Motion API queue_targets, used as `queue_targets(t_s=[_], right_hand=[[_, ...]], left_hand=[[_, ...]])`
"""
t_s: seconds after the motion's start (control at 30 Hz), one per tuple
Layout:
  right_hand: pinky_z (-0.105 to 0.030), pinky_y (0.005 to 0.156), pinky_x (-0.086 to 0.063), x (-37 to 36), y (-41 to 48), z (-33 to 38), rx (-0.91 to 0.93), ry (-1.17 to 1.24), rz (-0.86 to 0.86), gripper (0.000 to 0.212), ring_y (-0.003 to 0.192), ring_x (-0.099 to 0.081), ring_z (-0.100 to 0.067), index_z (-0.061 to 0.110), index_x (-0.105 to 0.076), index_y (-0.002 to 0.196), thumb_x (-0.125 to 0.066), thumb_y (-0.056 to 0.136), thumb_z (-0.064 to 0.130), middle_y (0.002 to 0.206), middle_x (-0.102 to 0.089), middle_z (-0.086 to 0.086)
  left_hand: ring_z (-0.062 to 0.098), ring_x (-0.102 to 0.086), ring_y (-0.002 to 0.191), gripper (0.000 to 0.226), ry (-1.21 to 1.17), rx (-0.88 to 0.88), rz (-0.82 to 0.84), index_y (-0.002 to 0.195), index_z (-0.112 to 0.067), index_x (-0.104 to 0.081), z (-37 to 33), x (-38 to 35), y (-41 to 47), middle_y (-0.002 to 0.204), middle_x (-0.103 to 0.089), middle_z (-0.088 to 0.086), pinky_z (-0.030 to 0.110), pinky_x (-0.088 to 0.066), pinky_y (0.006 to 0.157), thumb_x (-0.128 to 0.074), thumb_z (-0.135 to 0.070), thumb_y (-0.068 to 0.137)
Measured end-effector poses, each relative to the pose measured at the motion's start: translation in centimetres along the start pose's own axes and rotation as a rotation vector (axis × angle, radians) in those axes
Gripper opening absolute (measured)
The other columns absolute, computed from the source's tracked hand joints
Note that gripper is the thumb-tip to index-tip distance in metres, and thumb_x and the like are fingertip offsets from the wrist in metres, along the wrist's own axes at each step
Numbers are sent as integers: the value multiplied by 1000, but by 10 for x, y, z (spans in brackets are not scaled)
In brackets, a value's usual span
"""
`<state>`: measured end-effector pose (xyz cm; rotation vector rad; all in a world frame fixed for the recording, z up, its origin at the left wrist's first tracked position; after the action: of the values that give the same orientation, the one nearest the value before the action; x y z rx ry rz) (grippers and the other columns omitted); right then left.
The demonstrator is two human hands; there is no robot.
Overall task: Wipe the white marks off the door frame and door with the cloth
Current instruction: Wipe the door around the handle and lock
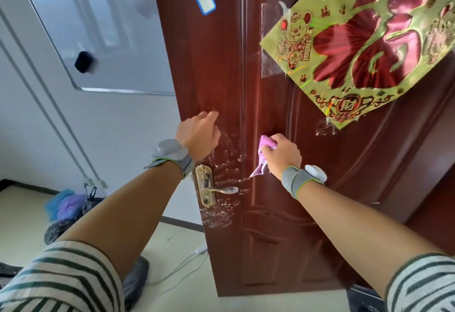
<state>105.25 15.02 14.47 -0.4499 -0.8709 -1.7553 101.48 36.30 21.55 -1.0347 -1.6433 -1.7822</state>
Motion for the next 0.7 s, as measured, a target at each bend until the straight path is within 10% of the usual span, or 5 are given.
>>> queue_targets(t_s=[0.27, 0.47, 0.7], right_hand=[[-29, 62, -36, -39, 29, 8, 124, 68, 9, 17, 80, -61, -26, 23, -61, 86, -58, 83, 39, 73, -63, 5], [-30, 61, -39, -60, 58, 11, 246, 127, -14, 19, 76, -63, -27, 21, -62, 85, -64, 79, 40, 74, -68, 2], [-30, 61, -45, -70, 89, 9, 330, 203, -17, 19, 69, -61, -19, 22, -61, 81, -59, 74, 40, 72, -64, 7]], left_hand=[[40, -62, 90, 34, -18, 390, -204, 97, -12, -64, 58, -8, 49, 100, -68, 10, 41, -46, 74, -46, -40, 102], [42, -55, 113, 49, -222, 630, -190, 120, -7, -54, 87, -19, 98, 122, -62, 17, 44, -40, 91, -30, -47, 106], [30, -41, 78, 52, -509, 573, -127, 63, -13, -32, 98, -50, 138, 73, -45, 12, 36, -29, 70, -24, -35, 110]])
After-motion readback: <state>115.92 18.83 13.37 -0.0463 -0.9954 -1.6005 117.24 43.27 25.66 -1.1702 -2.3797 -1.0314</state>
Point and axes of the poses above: each hand's wrist, its own y-axis towards the middle knuckle, its own x-axis out of the back of the hand, z = x × y, the point moved 1 cm from there along y, towards the middle knuckle
